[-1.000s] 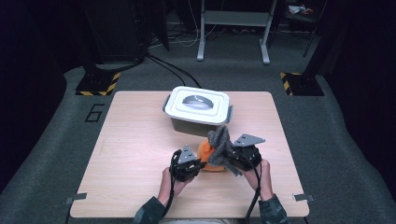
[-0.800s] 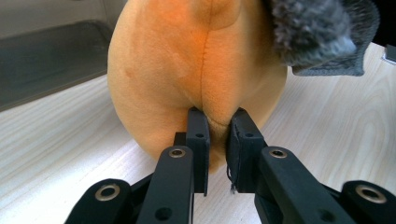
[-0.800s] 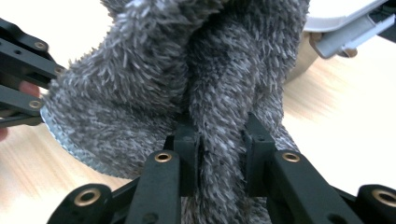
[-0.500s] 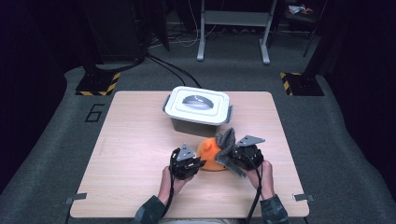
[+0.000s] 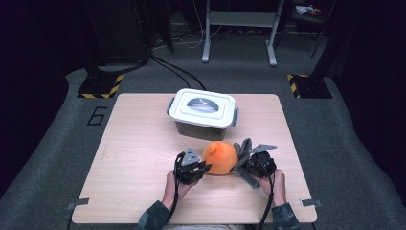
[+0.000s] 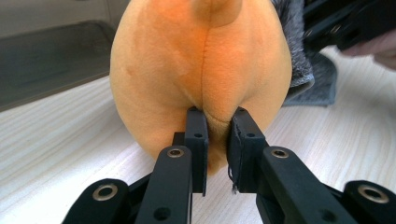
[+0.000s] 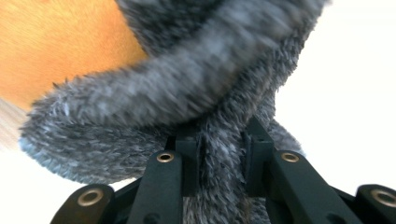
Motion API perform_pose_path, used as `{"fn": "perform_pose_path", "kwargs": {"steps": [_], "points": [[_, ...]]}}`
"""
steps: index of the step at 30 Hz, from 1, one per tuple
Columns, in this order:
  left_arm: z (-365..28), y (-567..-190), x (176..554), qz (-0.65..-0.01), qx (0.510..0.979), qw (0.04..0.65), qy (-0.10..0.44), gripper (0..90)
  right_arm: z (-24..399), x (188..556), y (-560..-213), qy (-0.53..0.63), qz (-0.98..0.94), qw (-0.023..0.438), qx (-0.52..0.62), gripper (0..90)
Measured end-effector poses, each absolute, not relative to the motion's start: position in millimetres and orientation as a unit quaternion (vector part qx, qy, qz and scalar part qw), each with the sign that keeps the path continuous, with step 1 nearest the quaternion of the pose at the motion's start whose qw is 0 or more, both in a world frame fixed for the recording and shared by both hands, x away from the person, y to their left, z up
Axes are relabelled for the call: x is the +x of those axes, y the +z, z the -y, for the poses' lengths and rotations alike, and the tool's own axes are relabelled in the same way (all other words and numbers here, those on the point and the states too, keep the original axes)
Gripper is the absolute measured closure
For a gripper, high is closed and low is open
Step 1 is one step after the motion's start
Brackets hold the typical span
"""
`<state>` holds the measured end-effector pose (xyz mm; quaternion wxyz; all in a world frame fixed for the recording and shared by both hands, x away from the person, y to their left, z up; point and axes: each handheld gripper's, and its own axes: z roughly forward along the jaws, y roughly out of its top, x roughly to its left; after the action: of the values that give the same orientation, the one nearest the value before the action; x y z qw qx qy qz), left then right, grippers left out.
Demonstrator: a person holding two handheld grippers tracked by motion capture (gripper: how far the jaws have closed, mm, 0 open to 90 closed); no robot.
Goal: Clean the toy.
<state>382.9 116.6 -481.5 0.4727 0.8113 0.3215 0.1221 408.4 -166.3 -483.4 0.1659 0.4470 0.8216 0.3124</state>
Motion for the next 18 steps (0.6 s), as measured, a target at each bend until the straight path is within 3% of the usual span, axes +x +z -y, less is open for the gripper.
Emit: {"fn": "perform_pose_path", "kwargs": {"steps": [11,18], "points": [[-113.3,-480.8,381.6,-0.311,0.816,0.470,0.128,79.3,135.1,387.2,-415.7,0.370,-0.828,0.207,0.368,72.9],[-114.3,-481.7,382.8,-0.312,0.814,0.474,0.125,79.2,111.8,391.7,-420.7,0.353,-0.838,0.218,0.356,72.5]]}}
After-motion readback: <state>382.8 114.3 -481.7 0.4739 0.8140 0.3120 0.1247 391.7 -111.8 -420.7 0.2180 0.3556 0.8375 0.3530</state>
